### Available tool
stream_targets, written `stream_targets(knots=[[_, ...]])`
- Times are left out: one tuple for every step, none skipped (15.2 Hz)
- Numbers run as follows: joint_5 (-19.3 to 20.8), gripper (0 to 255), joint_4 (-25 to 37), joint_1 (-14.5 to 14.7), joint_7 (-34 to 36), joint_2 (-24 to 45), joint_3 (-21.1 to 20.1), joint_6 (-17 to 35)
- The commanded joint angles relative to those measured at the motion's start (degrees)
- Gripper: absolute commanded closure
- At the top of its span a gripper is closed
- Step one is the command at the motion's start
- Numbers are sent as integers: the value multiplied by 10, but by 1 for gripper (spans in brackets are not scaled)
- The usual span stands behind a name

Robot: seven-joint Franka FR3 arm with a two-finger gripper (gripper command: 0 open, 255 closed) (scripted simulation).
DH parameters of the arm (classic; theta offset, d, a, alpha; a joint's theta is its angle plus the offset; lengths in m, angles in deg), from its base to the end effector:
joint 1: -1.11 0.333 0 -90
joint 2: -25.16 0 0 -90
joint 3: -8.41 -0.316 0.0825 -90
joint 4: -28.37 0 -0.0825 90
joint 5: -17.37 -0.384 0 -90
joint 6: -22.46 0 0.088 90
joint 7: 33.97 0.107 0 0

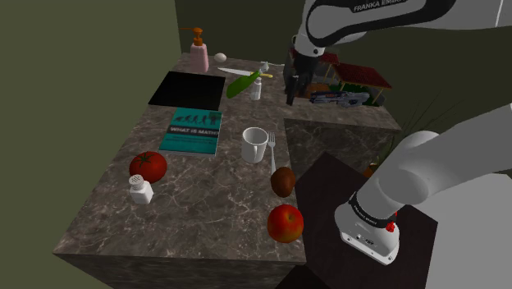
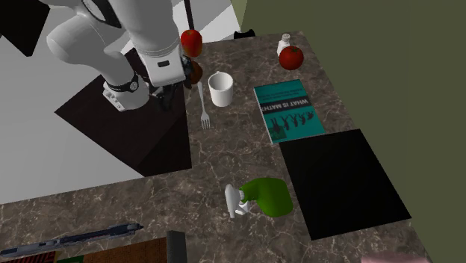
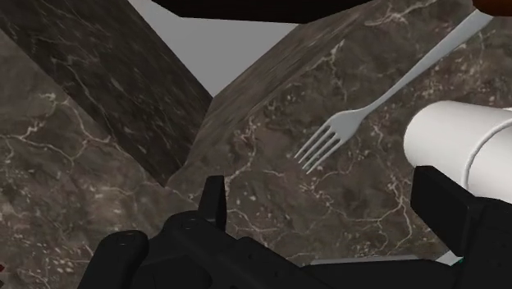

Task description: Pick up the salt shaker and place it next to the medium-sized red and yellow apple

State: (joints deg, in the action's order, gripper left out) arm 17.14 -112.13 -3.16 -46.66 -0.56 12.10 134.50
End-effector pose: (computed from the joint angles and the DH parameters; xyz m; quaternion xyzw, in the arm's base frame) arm 0.3993 -0.0564 0.4560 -0.9986 -0.0440 0.0212 0.0198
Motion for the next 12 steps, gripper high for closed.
stream_targets(knots=[[2,0,12,-3,-20,36,12,40],[1,0,20,-4,-29,53,17,57],[0,0,28,-5,-39,71,22,75],[-2,0,36,-6,-48,90,27,91],[-4,0,46,-6,-58,108,32,107],[-8,0,56,-7,-68,127,36,122],[-12,0,68,-7,-79,145,41,137],[-17,0,80,-8,-89,164,45,151],[-22,0,92,-8,-100,183,49,164],[-29,0,106,-9,-112,202,52,176],[-36,0,120,-10,-123,221,56,188],[-44,0,134,-11,-135,240,58,198]])
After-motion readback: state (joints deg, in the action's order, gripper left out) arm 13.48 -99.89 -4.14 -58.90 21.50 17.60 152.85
